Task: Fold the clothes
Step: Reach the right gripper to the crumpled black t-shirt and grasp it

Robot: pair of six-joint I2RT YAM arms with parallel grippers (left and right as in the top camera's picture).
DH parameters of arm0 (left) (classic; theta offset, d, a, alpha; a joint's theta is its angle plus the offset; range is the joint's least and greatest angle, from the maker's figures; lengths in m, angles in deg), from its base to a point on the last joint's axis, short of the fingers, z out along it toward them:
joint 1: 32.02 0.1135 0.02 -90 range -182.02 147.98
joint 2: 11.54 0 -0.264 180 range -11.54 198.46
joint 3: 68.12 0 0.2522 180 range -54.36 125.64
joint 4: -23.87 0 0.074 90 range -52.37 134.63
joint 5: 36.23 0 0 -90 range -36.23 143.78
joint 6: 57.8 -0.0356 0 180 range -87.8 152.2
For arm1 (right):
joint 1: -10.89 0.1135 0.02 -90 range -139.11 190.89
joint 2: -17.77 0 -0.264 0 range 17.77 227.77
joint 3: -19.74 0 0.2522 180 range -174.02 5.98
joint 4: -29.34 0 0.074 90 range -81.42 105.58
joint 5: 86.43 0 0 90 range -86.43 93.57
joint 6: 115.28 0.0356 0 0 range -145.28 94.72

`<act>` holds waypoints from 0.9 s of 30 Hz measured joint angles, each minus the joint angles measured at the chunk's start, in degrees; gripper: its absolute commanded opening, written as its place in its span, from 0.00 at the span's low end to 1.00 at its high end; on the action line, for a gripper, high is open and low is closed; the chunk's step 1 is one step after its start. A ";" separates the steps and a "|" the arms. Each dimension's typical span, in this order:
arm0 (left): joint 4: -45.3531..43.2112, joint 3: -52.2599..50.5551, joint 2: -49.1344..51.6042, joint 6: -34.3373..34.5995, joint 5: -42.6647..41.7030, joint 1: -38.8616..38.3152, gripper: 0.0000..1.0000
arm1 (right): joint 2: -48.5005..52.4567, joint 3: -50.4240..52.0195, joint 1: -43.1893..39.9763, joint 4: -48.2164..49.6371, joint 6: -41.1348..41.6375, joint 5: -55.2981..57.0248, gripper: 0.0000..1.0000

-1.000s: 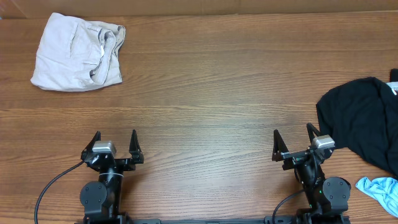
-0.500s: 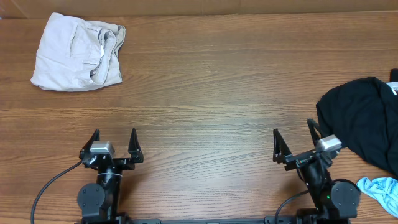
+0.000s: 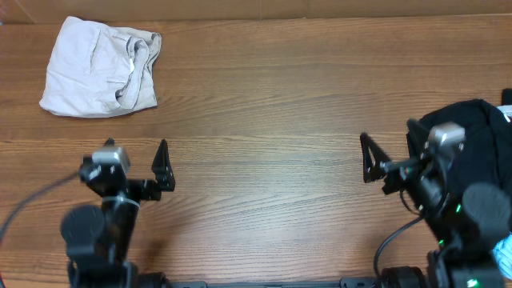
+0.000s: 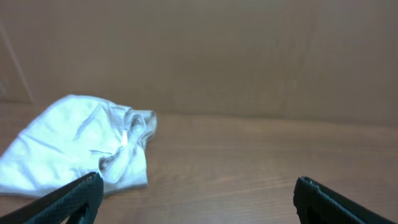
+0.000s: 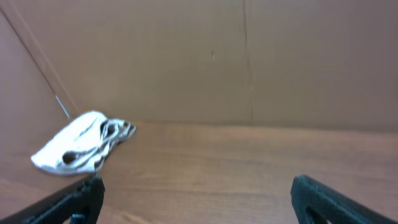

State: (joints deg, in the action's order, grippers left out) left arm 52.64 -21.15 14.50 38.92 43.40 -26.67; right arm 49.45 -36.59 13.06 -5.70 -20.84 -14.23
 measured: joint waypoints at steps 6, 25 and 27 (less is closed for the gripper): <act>12.20 17.46 16.39 -0.92 -4.13 0.00 1.00 | 14.08 -18.23 0.00 -14.23 0.04 0.00 1.00; 38.62 45.51 58.73 -1.36 -15.17 0.00 1.00 | 50.80 -39.41 0.00 -38.84 -3.67 0.04 1.00; 38.75 45.51 61.99 -1.36 -15.43 0.00 1.00 | 52.11 -39.41 0.00 -38.88 -3.74 0.26 1.00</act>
State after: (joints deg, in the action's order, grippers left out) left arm 91.39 24.35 76.49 37.56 27.97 -26.67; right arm 101.56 -75.99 13.06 -44.58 -24.57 -13.97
